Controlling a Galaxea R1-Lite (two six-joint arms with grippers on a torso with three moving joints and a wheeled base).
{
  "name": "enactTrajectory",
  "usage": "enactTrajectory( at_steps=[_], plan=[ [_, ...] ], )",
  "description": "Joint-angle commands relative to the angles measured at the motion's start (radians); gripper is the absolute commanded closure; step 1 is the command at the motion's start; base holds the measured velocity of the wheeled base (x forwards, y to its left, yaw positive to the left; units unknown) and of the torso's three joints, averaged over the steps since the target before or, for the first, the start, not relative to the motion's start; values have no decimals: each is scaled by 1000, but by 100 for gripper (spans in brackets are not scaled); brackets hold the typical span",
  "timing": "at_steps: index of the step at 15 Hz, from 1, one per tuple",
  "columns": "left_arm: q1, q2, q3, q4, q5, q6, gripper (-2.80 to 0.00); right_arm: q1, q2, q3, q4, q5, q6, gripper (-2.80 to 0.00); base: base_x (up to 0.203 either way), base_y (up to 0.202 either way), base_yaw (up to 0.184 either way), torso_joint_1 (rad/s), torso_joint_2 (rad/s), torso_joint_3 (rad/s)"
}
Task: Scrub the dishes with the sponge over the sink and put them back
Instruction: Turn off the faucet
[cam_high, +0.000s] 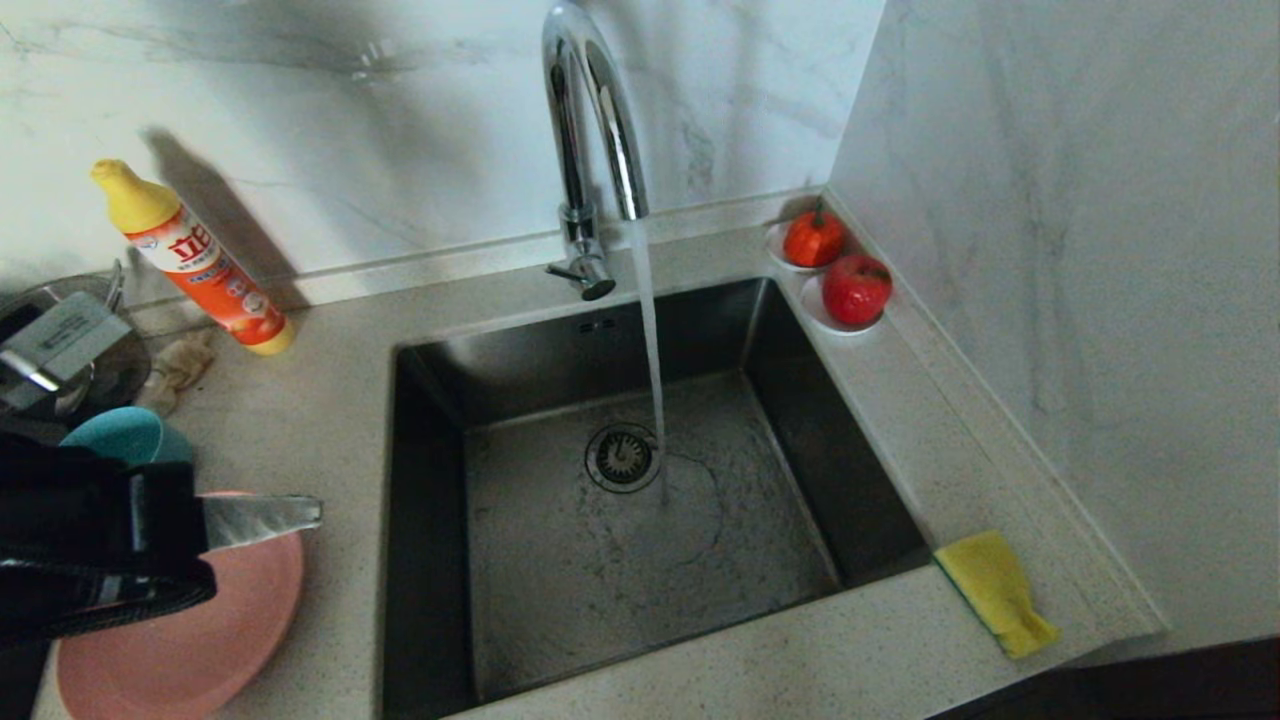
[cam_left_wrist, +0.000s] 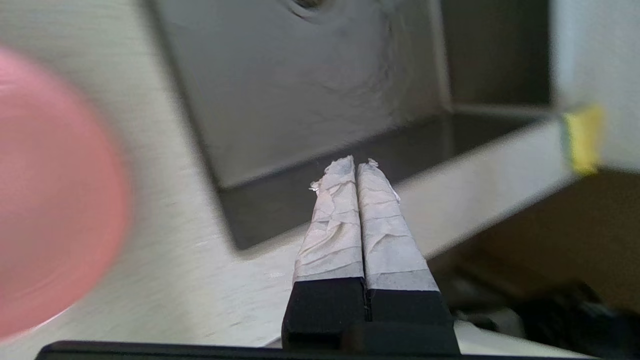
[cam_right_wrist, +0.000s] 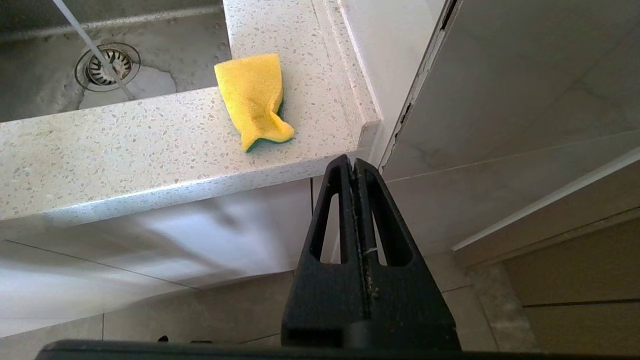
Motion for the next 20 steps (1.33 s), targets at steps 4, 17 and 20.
enactTrajectory(
  at_steps=[4,17,20],
  plan=[
    [-36,278,-126,-12,-85,-6,0,0,3,0,0,0,0,0,0,0,0,0,0,0],
    [-115,618,-386,-157,-70,-105,0,0,3,0,0,0,0,0,0,0,0,0,0,0],
    [-115,636,-449,-181,-60,-173,0,0,3,0,0,0,0,0,0,0,0,0,0,0]
  ],
)
